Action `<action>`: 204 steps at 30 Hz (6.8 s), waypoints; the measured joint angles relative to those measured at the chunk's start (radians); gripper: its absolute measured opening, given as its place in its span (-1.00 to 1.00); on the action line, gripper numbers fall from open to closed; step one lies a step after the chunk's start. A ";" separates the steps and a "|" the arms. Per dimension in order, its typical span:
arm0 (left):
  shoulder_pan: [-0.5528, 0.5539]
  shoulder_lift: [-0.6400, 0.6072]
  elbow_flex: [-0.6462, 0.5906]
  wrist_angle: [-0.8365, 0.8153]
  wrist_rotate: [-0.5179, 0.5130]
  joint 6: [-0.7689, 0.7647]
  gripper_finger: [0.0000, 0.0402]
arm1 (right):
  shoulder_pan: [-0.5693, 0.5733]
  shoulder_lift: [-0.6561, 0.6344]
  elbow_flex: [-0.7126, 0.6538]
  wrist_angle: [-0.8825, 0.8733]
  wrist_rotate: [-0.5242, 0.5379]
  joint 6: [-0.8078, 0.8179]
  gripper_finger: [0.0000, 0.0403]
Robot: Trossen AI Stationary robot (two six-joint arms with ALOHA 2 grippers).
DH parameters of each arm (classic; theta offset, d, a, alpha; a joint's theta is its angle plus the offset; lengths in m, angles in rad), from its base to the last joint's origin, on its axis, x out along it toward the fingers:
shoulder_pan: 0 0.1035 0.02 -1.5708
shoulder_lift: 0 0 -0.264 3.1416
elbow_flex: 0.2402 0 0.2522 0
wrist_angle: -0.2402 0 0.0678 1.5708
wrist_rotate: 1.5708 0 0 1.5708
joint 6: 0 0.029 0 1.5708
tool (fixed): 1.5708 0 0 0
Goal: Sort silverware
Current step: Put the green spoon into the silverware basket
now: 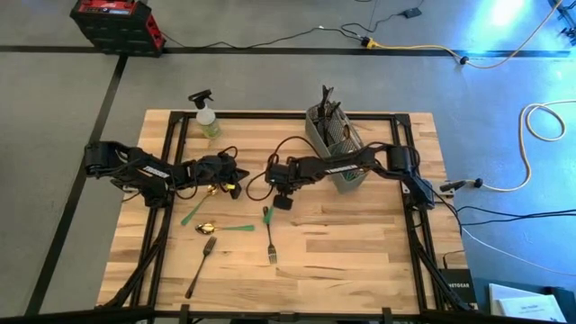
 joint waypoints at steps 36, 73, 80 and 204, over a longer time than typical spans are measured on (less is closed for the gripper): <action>-0.235 0.000 -0.007 -0.042 -0.496 -0.113 -1.00 | 0.145 0.004 -0.179 0.428 0.402 0.482 -1.00; -0.792 -0.144 -0.008 -0.006 -0.959 -0.063 -1.00 | 0.016 -0.054 -0.175 0.303 0.174 0.299 -1.00; -0.809 -0.144 -0.008 -0.035 -0.869 -0.080 -1.00 | 0.019 -0.054 -0.174 0.287 0.168 0.298 -1.00; -0.887 0.343 0.624 0.030 -1.132 1.598 -1.00 | 0.689 -0.400 -0.182 0.082 0.884 0.611 -0.72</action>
